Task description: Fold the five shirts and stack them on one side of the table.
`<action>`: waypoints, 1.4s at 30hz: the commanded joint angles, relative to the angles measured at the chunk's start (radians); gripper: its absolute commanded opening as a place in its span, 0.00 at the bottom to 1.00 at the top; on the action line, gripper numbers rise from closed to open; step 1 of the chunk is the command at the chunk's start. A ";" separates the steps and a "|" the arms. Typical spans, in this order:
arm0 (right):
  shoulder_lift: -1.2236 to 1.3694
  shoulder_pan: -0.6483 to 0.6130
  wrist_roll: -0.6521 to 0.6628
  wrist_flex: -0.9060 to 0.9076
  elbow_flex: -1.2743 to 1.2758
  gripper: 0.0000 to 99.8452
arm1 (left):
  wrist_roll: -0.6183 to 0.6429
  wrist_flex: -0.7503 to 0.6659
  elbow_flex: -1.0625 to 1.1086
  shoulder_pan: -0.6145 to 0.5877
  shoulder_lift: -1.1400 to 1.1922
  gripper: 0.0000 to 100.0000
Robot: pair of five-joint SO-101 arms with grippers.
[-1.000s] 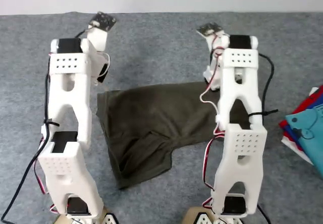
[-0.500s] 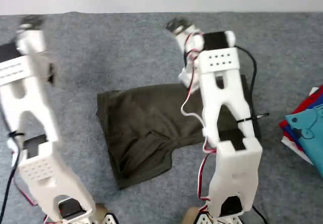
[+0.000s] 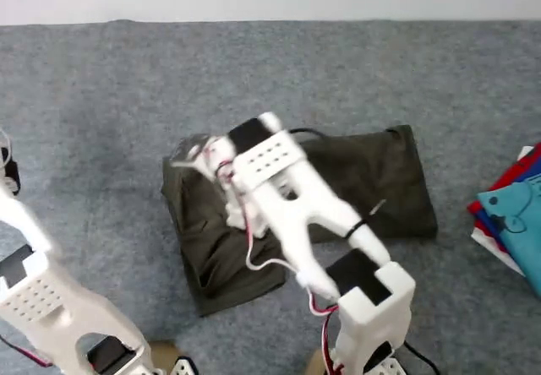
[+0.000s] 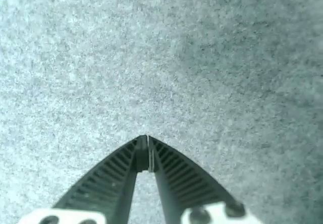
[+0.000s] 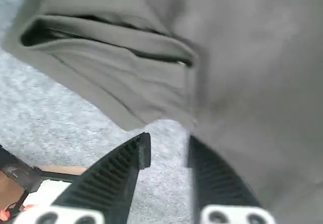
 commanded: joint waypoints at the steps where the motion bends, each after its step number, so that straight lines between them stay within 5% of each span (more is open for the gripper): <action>1: -0.068 -0.050 -0.011 0.035 -0.006 0.21 | -0.011 0.012 -0.002 -0.003 -0.009 0.01; 18: 0.128 -0.054 -0.012 -0.174 -0.009 0.21 | -0.011 0.017 -0.001 -0.003 -0.009 0.01; 28: 0.166 -0.053 -0.008 -0.176 -0.011 0.03 | -0.011 0.017 -0.001 -0.003 -0.009 0.01; 42: 0.159 0.084 0.064 -0.070 -0.213 0.01 | -0.011 0.017 -0.001 0.002 -0.009 0.01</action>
